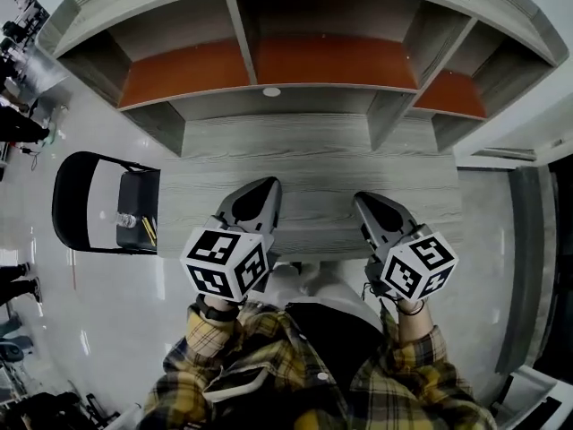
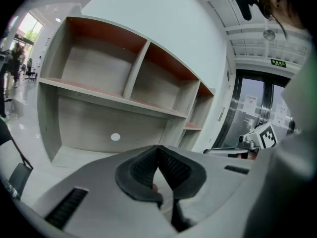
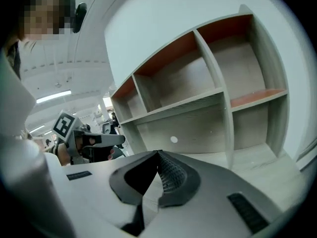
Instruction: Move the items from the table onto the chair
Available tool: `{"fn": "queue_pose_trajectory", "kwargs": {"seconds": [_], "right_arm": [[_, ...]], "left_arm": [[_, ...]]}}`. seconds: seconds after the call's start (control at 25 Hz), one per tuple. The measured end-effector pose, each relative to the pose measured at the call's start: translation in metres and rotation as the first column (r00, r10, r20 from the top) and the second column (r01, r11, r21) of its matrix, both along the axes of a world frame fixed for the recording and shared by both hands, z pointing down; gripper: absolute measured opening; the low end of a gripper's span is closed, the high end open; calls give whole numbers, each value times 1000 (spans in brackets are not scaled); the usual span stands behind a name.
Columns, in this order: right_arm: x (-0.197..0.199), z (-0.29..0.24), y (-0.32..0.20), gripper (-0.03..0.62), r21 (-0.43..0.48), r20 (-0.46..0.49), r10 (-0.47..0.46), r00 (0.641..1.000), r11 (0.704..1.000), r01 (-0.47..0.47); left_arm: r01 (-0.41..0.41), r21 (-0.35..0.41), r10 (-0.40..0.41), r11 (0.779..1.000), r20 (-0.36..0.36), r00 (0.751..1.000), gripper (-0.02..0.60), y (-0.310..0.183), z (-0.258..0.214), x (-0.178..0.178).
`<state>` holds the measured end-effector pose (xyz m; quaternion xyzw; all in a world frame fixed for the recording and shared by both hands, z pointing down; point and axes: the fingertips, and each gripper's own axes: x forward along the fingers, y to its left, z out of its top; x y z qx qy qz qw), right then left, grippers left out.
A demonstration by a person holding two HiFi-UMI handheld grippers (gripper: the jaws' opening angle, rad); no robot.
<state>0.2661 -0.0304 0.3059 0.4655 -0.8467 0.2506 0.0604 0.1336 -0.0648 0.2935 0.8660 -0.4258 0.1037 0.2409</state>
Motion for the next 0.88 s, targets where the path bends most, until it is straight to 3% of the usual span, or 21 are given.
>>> {"fn": "queue_pose_trajectory", "kwargs": {"seconds": [0.12,0.32,0.48,0.88], "right_arm": [[5,-5,-1,18,13,-21,34,999,999,-34],[2,-12,-5,18,40,-60,39,997,999,-37],[-7,-14,-5,17,49,-66,30,997,998,-27],[-14,-17,-10,17,60,-76,16,997,998,-12]], "left_arm": [[-40,4,40,999,-3,999,3,-4,-8,6],[-104,45,100,994,71,992,3,-5,-12,18],[-133,53,128,990,86,988,3,-4,-11,18],[-142,49,136,989,102,985,3,-12,-12,11]]}}
